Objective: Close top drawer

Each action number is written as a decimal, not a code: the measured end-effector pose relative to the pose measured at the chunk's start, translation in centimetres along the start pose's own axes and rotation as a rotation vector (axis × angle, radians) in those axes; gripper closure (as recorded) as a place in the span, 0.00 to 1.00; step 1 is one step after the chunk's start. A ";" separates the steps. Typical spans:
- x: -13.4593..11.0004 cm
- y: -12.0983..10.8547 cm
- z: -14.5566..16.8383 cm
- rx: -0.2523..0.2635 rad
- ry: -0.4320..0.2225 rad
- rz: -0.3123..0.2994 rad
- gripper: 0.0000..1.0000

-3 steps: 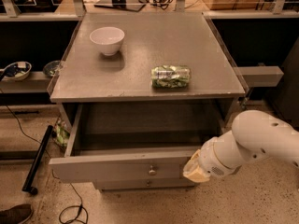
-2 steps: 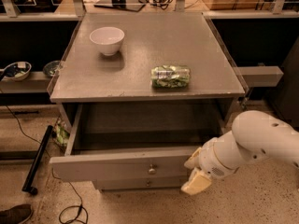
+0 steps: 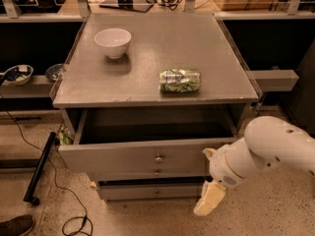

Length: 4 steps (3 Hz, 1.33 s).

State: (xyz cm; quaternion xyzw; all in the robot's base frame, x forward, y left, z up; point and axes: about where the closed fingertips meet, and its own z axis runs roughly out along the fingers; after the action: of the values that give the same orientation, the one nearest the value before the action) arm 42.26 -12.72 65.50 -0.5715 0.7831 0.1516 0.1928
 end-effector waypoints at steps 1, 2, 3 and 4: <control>0.0 0.0 0.0 0.000 0.000 0.000 0.16; 0.0 0.0 0.0 -0.002 0.001 0.000 0.47; 0.0 0.0 0.0 -0.002 0.001 0.000 0.71; -0.7 -1.4 1.2 -0.004 0.009 -0.008 0.99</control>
Offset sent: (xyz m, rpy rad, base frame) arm 0.0000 0.0000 0.0000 0.0000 0.0000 0.0000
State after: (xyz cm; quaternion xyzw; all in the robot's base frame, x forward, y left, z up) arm 43.91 -11.97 64.79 -0.5757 0.7814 0.1497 0.1886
